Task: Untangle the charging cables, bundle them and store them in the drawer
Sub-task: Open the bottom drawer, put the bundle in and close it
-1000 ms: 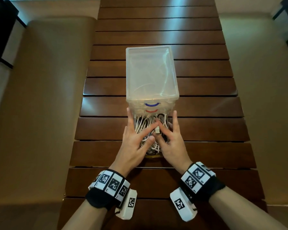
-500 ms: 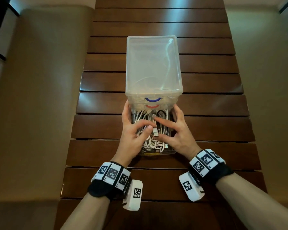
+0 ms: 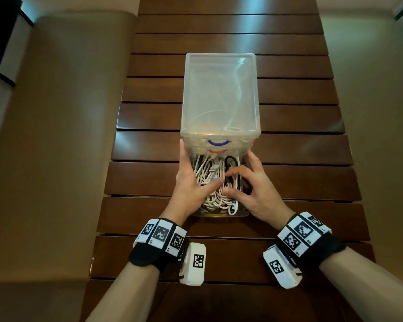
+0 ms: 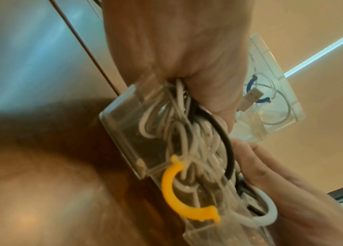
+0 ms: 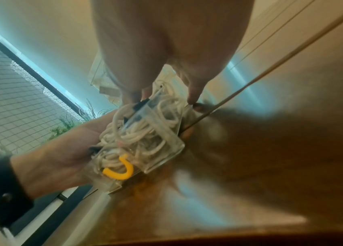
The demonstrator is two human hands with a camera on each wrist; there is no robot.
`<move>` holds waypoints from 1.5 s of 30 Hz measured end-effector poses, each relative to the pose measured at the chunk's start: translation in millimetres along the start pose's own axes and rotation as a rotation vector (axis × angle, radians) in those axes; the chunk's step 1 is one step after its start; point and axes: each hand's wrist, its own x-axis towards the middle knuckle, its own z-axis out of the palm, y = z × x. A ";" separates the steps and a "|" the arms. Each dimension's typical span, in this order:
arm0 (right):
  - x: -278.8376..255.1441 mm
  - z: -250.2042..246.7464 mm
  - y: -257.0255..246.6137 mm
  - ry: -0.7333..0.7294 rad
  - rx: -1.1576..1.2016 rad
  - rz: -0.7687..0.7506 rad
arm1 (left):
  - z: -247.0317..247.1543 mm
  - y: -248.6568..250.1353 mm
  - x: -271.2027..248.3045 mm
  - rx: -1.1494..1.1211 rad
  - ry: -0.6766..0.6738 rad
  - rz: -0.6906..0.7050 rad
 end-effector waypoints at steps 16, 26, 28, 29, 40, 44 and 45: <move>-42.3 5.8 -30.8 -0.265 -0.643 -0.042 | -7.0 -5.8 4.5 -0.196 -0.094 -0.102; -45.9 15.8 -24.7 -0.163 -0.924 -0.196 | -2.7 3.3 10.7 -0.082 -0.083 -0.107; -44.9 16.4 -24.8 -0.184 -0.929 -0.215 | -2.8 0.3 8.1 -0.062 -0.093 -0.085; -44.1 16.8 -25.0 -0.203 -0.949 -0.226 | -3.2 0.6 6.7 -0.052 -0.107 -0.081; -23.5 25.0 -35.4 -0.333 -0.963 -0.235 | -2.0 19.0 -1.6 0.162 -0.133 -0.063; -24.1 20.9 -34.7 -0.386 -0.952 -0.235 | -6.1 24.1 -8.5 -0.033 -0.171 -0.090; -23.6 20.7 -34.9 -0.398 -0.962 -0.239 | -6.9 21.8 -8.9 -0.065 -0.176 -0.104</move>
